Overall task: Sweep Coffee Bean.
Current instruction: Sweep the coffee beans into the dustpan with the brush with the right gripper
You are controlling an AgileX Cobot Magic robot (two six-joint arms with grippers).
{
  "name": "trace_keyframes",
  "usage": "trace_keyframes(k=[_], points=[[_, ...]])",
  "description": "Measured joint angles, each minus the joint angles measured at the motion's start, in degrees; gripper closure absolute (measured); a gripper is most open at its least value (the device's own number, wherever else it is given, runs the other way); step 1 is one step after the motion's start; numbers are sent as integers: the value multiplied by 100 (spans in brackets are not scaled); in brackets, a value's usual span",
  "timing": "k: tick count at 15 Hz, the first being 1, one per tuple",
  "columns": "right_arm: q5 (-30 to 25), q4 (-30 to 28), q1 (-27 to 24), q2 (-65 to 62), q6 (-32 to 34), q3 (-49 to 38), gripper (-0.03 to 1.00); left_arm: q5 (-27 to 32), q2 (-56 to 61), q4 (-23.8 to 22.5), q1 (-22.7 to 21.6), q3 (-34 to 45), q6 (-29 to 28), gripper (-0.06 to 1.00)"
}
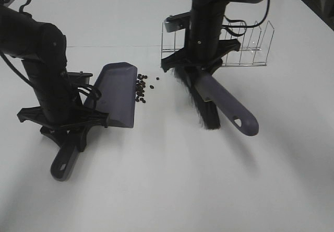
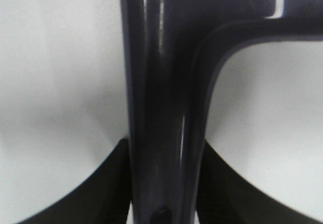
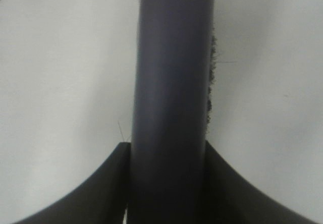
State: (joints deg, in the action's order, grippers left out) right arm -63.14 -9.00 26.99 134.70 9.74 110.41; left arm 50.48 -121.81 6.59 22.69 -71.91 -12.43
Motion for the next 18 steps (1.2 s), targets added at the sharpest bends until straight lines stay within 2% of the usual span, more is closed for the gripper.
trace_keyframes(k=[5,8,10,14,18], points=[[-579,722,917,963,-160,1793,69,0,0,6,0,0,-6,62],[-688,1020,1266,1450,-201,2945,69,0,0,17,0,0,-29,62],[-728,1083,1324,1455,-183,3214,69,0,0,29,0,0,-46,62],[-733,74,1169,1220,-178,3254,69,0,0,23,0,0,-46,62],[-739,-103,676,854,-298,3260,69,0,0,23,0,0,-46,62]])
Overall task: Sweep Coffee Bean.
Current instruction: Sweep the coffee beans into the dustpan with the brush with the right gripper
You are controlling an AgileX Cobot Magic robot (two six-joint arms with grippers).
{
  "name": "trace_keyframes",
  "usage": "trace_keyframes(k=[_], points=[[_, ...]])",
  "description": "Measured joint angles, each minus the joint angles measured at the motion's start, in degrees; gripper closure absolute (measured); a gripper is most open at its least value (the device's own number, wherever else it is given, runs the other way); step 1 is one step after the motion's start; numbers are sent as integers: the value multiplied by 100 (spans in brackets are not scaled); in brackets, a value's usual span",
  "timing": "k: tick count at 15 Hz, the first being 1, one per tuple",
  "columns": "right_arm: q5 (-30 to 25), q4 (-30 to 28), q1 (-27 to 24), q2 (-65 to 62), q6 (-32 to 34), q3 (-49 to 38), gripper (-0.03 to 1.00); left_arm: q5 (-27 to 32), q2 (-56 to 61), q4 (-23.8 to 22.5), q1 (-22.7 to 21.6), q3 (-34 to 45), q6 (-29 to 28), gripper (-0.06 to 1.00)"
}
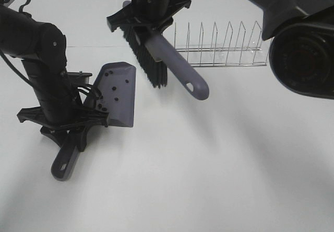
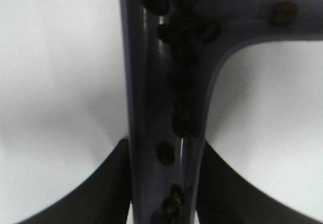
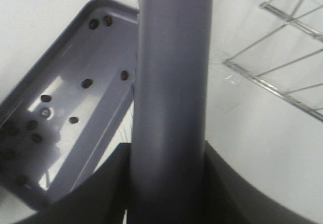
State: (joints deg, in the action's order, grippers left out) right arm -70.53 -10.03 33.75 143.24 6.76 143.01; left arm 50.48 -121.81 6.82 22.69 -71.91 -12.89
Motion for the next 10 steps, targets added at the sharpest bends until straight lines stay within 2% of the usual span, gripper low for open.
trace_keyframes(k=[5,10], points=[[6,-97,-613,-132,-172,-195,69,0,0,0,0,0,0,62],[29,-155,-831,-527,-126,-1851,69,0,0,0,0,0,0,62]])
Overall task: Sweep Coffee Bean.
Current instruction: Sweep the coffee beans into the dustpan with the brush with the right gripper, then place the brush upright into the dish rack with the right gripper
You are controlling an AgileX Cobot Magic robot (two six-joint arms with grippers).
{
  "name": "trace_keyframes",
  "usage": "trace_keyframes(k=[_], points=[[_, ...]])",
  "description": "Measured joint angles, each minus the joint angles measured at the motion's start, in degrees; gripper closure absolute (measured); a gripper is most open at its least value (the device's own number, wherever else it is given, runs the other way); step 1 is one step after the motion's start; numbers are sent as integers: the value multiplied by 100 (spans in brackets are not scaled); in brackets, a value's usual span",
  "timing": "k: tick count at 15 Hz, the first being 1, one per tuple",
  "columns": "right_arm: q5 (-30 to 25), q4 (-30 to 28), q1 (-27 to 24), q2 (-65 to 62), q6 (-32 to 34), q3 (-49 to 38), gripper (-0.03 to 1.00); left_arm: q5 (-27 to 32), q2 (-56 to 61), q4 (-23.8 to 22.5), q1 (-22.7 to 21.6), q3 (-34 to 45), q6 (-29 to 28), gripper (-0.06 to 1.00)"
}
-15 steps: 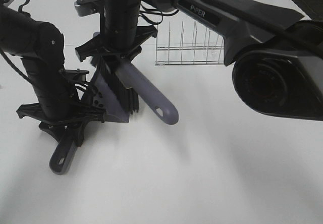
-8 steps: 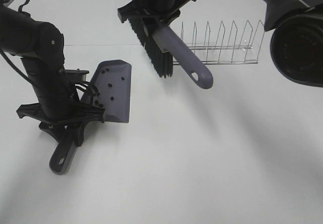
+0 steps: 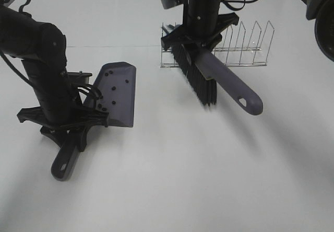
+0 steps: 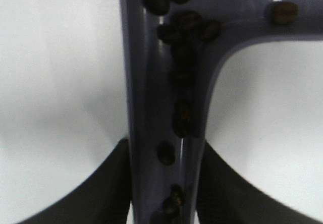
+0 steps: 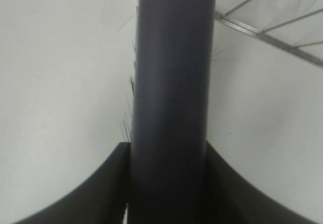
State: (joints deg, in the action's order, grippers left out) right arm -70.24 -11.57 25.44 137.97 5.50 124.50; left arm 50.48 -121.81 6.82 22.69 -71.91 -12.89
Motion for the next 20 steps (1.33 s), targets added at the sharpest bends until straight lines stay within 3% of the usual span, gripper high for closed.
trace_keyframes(k=[2,10,12,16,20], points=[[6,579,103,229,6,-183,69,0,0,0,0,0,0,62],[69,1375,1003,653,92,401,69,0,0,0,0,0,0,62],[0,1220,1031,670,235,768,69,0,0,0,0,0,0,62],[-17,275,1020,292,298,1049,69,0,0,0,0,0,0,62],[-29,166,573,-355,252,1054,69,0,0,0,0,0,0,62]])
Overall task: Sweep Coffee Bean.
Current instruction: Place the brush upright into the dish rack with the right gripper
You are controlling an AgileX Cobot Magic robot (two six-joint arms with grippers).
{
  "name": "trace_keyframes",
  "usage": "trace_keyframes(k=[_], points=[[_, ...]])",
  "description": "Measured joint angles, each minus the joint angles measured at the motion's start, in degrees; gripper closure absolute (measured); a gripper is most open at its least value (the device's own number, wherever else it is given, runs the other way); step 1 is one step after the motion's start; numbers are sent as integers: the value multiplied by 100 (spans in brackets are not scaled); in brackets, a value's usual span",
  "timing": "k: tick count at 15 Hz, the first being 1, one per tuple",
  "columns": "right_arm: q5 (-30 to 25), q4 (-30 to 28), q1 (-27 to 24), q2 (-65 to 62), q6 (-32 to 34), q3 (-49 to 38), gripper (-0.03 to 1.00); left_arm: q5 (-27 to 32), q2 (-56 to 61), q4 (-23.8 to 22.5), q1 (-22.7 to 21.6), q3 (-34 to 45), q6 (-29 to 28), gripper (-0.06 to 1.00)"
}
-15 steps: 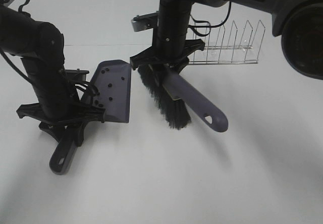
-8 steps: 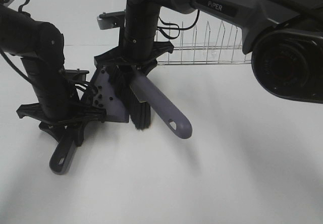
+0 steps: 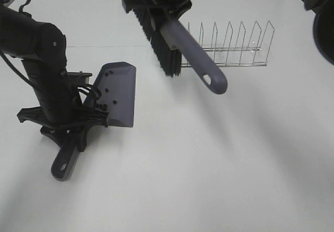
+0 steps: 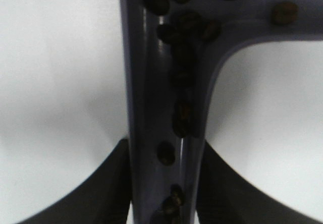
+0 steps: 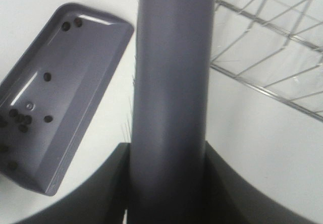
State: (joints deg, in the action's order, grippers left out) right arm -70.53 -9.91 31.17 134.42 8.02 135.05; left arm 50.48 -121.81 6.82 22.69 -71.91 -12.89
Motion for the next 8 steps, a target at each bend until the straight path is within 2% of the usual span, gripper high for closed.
trace_keyframes(k=[4,8], points=[[0,-29,-831,-602,-155,-69,69,0,0,0,0,0,0,62],[0,-46,-1879,-1175,-155,-974,69,0,0,0,0,0,0,62]])
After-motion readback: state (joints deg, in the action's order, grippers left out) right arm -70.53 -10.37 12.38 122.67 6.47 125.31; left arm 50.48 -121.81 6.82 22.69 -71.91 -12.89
